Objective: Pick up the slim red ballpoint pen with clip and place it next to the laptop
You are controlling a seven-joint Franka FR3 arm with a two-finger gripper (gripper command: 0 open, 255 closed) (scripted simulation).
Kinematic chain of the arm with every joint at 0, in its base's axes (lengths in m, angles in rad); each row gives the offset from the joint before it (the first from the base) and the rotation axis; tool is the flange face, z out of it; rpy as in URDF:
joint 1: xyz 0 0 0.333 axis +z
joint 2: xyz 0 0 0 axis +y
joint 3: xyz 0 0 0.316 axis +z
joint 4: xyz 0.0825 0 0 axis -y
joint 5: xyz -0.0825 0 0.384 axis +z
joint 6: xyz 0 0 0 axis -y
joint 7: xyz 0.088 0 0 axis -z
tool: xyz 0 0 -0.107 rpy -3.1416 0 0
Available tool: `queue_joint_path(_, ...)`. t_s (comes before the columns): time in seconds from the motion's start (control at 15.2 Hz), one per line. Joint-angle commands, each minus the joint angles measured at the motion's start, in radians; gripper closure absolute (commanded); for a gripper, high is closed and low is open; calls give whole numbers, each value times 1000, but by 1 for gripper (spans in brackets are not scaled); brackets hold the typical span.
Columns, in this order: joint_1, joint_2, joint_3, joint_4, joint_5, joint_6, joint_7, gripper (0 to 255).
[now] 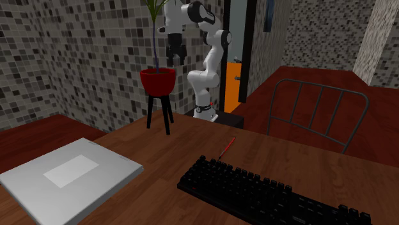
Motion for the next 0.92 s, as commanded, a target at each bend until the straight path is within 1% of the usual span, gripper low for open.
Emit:
queue_joint_path(0.0,0,0,0,0,0,0,0,0)
queue_joint_path(0.4,37,131,97,2,54,137,64,0)
queue_joint_path(0.86,69,322,207,58,84,284,139,0)
